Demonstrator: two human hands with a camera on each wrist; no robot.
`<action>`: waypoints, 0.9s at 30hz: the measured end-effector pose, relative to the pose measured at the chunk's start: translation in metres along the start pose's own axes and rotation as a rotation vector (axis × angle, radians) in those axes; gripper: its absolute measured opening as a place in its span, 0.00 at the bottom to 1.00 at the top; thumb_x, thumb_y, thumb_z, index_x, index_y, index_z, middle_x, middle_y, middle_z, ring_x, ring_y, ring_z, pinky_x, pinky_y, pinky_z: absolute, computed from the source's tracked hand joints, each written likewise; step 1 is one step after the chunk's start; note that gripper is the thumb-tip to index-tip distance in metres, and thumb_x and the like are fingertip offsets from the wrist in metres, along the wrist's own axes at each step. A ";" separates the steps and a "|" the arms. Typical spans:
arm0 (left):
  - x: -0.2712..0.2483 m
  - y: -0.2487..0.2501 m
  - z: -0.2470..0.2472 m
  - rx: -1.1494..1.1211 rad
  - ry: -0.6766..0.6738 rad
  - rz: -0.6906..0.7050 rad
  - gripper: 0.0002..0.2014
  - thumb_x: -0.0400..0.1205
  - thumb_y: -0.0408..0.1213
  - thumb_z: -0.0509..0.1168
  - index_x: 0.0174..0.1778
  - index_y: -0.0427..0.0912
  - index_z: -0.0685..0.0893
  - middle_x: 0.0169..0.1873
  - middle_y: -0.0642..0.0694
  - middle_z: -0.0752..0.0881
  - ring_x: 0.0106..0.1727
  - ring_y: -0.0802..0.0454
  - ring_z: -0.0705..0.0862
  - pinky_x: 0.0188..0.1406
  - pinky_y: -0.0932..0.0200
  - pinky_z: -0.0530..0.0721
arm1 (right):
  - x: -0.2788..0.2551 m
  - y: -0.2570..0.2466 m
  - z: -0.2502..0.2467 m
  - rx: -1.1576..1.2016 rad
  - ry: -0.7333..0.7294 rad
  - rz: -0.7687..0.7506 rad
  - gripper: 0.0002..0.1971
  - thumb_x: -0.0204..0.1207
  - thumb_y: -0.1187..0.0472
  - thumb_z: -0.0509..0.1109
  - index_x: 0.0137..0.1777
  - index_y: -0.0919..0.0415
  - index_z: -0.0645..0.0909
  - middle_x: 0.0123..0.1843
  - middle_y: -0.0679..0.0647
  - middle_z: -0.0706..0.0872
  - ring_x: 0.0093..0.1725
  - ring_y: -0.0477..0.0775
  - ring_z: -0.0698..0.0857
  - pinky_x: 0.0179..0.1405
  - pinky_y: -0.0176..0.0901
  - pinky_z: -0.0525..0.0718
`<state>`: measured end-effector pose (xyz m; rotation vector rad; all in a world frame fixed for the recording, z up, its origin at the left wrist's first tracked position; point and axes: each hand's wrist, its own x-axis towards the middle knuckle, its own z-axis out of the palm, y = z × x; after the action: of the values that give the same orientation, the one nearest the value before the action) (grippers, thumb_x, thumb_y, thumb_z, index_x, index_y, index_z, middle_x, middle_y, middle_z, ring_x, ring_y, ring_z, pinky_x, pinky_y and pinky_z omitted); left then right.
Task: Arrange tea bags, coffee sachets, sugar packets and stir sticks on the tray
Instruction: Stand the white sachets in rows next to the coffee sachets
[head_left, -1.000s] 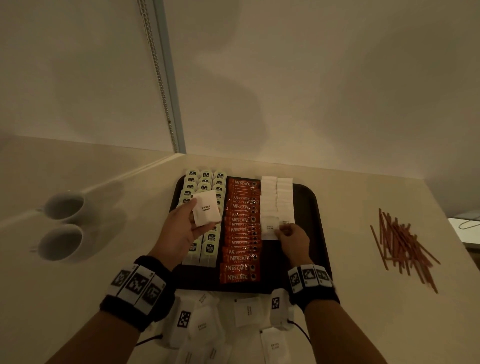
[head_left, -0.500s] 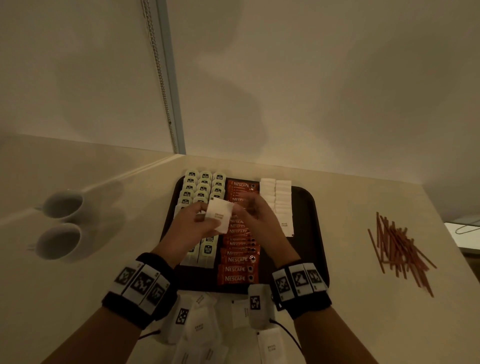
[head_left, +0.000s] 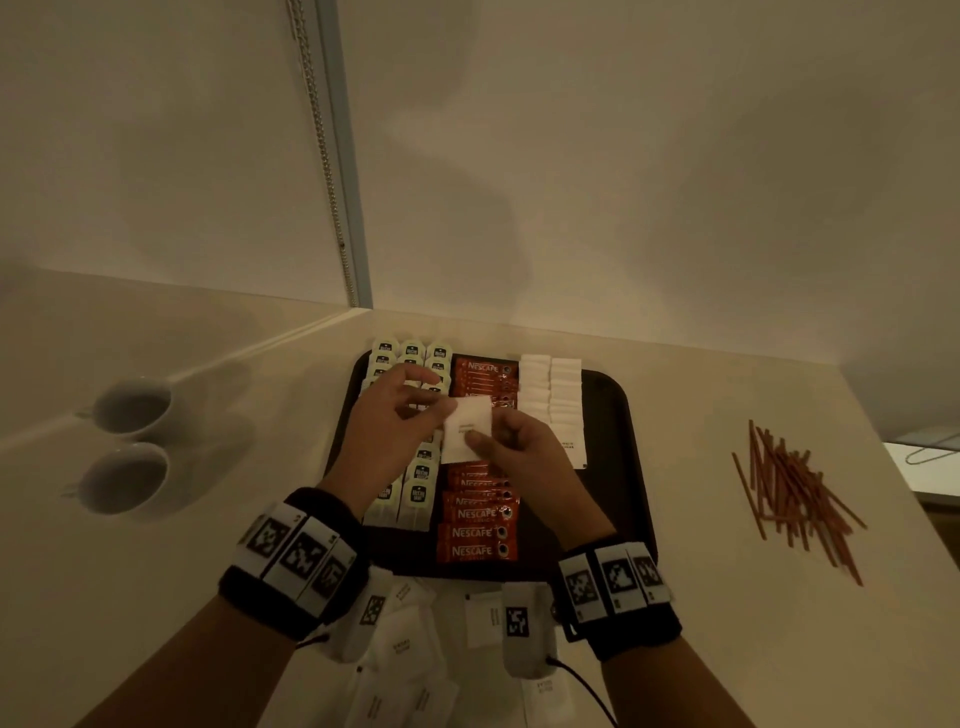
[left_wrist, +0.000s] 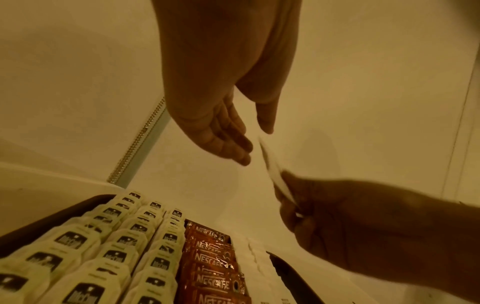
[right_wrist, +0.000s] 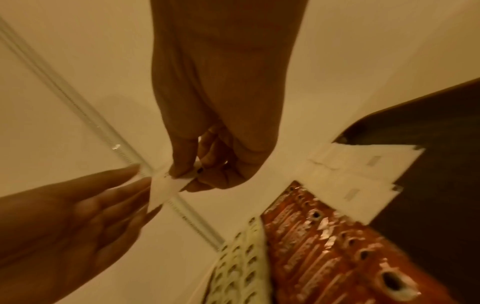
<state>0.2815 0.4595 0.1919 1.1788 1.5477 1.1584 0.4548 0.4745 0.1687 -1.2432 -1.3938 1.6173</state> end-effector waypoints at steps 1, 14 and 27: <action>-0.002 -0.001 -0.001 0.005 -0.015 -0.011 0.08 0.79 0.37 0.71 0.51 0.49 0.81 0.46 0.51 0.89 0.43 0.50 0.89 0.42 0.56 0.87 | -0.002 0.005 -0.008 0.034 0.038 0.025 0.12 0.78 0.63 0.69 0.60 0.62 0.81 0.54 0.58 0.89 0.53 0.55 0.89 0.50 0.47 0.88; -0.075 -0.080 -0.107 0.168 -0.150 -0.378 0.06 0.84 0.31 0.63 0.50 0.42 0.85 0.40 0.46 0.91 0.43 0.42 0.88 0.44 0.50 0.83 | 0.010 0.103 -0.131 -0.560 0.575 0.333 0.15 0.79 0.57 0.69 0.62 0.63 0.80 0.59 0.58 0.85 0.59 0.58 0.83 0.63 0.52 0.81; -0.121 -0.134 -0.162 0.071 0.051 -0.636 0.08 0.85 0.26 0.57 0.51 0.35 0.82 0.47 0.33 0.87 0.42 0.36 0.83 0.42 0.53 0.76 | 0.028 0.105 -0.122 -0.663 0.553 0.305 0.12 0.76 0.57 0.73 0.54 0.63 0.84 0.54 0.58 0.86 0.56 0.56 0.82 0.59 0.47 0.79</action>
<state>0.1234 0.2965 0.1062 0.6177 1.8281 0.7132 0.5701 0.5199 0.0624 -2.1731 -1.4515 0.8571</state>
